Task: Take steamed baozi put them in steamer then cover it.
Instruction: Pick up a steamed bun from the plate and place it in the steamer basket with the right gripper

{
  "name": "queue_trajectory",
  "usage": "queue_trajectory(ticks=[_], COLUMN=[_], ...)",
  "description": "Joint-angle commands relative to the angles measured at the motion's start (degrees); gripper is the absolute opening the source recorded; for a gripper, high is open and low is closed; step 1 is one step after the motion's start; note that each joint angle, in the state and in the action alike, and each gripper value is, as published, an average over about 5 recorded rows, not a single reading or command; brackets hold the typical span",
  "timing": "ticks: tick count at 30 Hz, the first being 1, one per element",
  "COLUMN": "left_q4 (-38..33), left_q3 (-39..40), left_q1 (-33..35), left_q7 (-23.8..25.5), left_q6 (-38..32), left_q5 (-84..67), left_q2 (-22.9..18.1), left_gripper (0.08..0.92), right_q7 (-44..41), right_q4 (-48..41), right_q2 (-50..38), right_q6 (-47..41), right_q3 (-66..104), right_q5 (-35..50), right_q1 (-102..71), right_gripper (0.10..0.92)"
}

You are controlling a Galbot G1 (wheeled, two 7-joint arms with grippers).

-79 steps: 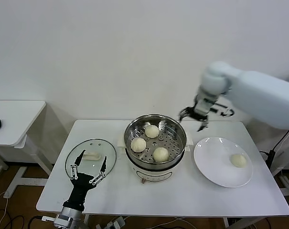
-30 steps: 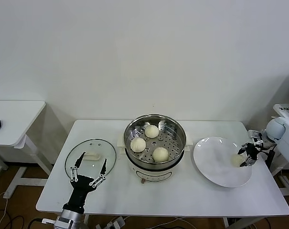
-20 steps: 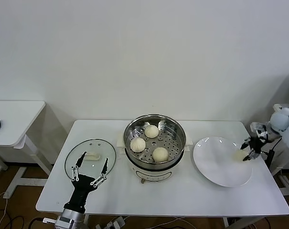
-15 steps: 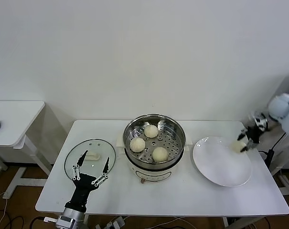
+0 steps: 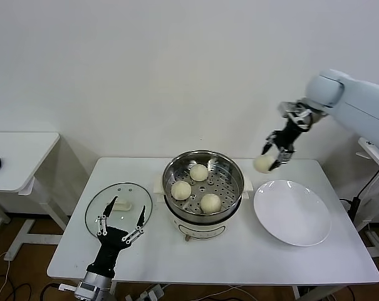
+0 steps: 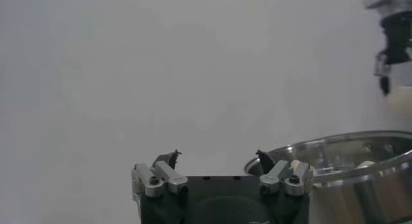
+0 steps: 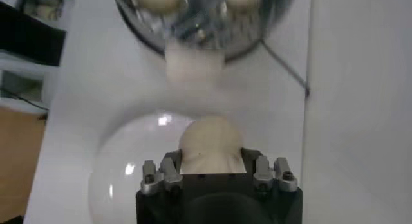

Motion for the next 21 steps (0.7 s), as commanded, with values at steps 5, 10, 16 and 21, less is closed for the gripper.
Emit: queue_trajectory(ticks=[5,10,16,21], left_q4=[0.2,0.2,0.2,0.0], left_q3=[-0.1,-0.3,-0.8,-0.7], left_q1=[-0.3,-0.3,-0.2,-0.2], left_q7=[-0.1,-0.2,-0.5,-0.7], left_q6=[-0.1,-0.2,0.0,0.2], left_q5=[-0.1,-0.2,-0.2,-0.2], left_q2=[-0.3,-0.4,-0.4,-0.6], left_gripper=[0.823,0.823,0.823,0.823], right_q7=[5.6,7.7,9.9,10.7], right_q4=[6.4,3.9,0.7,-1.6], right_q2=[11.0,13.1,14.6,15.3], right_q6=[-4.6,-5.2,-5.2,-5.0], right_q3=[-7.6,-8.2,-6.7,-4.6], right_q5=[7.8,4.3,1.0,-1.6], right_q1=[2.8,-0.4,-4.8,-8.2], right_gripper=[0.645,0.643,0.637,0.636])
